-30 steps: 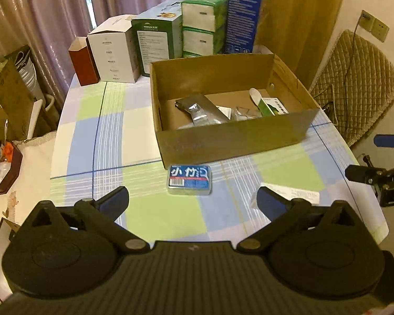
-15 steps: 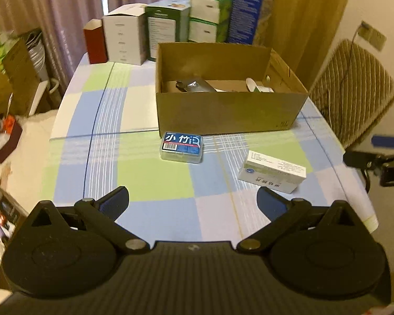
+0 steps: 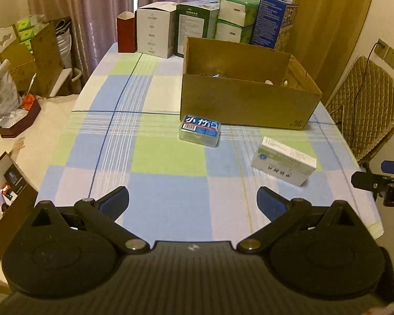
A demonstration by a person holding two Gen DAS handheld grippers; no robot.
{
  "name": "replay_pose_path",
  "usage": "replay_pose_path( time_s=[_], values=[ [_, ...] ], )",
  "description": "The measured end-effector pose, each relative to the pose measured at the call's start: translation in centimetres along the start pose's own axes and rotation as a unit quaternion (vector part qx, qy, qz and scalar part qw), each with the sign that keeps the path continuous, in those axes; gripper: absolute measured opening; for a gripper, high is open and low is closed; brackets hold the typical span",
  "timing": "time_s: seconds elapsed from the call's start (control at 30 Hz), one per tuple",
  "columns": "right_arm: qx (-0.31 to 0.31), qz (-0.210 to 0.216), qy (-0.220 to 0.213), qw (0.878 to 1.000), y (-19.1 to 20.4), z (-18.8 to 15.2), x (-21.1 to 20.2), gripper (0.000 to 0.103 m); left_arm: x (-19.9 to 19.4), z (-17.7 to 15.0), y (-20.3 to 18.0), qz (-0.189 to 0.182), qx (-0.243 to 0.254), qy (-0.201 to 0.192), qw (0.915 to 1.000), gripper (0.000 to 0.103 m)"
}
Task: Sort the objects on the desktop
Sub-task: 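Withdraw both tools from the cardboard box toward the floss box and white medicine box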
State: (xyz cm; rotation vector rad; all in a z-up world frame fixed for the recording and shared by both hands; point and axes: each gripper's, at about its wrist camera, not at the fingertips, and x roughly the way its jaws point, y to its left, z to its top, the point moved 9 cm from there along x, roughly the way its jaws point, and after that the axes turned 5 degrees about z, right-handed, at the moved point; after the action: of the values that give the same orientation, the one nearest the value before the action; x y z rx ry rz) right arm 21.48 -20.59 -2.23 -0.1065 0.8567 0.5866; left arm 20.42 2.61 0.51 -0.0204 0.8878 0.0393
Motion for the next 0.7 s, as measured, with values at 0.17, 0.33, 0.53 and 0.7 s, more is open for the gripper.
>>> replay_pose_path(
  time_s=[0.17, 0.33, 0.53, 0.7],
  values=[
    [0.007, 0.001, 0.011, 1.000, -0.1, -1.6, 0.2, 0.101, 0.1, -1.4, 0.0, 0.005, 0.000, 0.004, 1.0000, 0.102],
    [0.016, 0.003, 0.018, 1.000, -0.4, -2.7, 0.2, 0.101, 0.3, -2.3, -0.2, 0.009, 0.006, 0.005, 0.9999, 0.102],
    [0.020, 0.001, 0.025, 0.999, -0.8, -3.6, 0.3, 0.101, 0.6, -2.6, -0.5, 0.010, 0.006, 0.006, 0.9999, 0.102],
    [0.013, -0.005, 0.026, 1.000, -1.1, -4.1, 0.5, 0.101, 1.0, -3.0, -0.6, 0.015, 0.013, 0.006, 0.9998, 0.102]
  ],
)
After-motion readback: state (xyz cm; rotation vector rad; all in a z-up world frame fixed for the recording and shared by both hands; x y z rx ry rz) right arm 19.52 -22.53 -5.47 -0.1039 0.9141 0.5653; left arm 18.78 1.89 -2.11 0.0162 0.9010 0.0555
